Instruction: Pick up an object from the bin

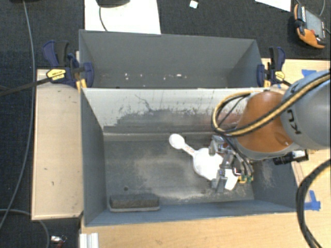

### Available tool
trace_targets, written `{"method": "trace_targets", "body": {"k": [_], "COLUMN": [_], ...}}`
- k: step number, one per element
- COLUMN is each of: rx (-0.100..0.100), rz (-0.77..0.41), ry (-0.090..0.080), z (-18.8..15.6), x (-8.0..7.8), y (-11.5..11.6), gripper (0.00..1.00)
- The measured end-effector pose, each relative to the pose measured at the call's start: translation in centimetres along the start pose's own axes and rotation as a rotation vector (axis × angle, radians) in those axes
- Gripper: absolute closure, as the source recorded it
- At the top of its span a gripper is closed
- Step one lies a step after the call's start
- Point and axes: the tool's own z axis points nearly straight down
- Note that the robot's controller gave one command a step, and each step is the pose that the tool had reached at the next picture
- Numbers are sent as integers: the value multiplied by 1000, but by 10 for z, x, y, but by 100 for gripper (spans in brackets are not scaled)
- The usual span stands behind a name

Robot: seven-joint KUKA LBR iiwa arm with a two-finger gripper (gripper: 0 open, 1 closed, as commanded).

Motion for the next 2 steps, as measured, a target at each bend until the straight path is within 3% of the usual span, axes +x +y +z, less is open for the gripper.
{"method": "trace_targets", "body": {"k": [1,2], "rx": [-5,8], "rz": [36,224], "ry": [7,0], "z": [-52,-19], "x": [-6,32], "y": [120,17], "gripper": [0,0]}}
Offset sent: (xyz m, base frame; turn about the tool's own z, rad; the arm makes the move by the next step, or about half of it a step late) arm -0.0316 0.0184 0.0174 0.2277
